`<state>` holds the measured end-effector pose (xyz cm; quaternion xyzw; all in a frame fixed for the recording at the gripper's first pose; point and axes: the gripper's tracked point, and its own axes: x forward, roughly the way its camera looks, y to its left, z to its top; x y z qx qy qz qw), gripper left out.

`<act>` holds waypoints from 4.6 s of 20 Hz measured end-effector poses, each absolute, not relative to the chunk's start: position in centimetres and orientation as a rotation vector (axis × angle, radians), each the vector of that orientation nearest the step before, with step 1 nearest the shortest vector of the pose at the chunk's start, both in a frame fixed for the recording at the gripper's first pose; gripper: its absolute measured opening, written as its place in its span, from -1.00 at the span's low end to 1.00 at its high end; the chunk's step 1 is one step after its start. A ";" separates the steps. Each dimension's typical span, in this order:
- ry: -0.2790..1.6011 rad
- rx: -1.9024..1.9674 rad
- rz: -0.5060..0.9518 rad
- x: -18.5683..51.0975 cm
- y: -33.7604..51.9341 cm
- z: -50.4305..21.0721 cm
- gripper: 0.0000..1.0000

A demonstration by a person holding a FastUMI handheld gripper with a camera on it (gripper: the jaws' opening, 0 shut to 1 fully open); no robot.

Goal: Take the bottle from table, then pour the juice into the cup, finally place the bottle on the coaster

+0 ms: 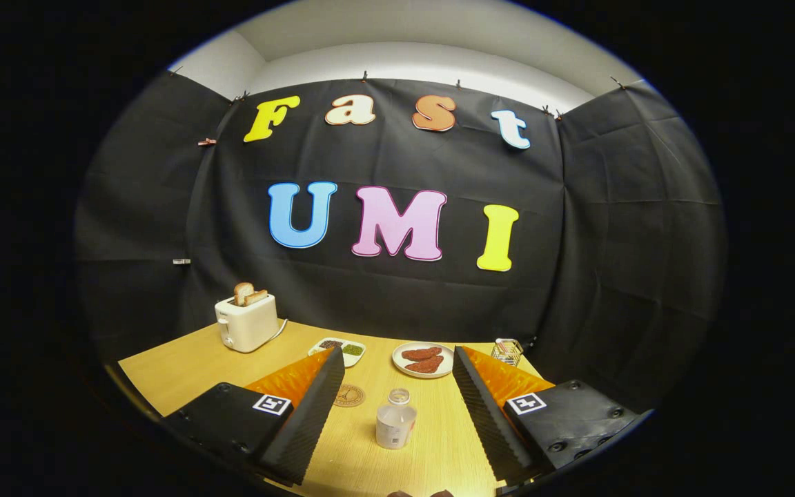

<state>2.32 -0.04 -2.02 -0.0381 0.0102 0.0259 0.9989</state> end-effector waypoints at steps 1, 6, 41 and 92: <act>0.025 -0.076 0.052 2.4 0.0 -2.2 0.94; 0.031 -0.072 0.046 3.0 -0.6 -3.5 0.94; 0.221 0.006 0.109 13.3 -0.6 -22.7 0.96; 0.088 -1.311 0.234 17.2 13.2 -17.9 0.43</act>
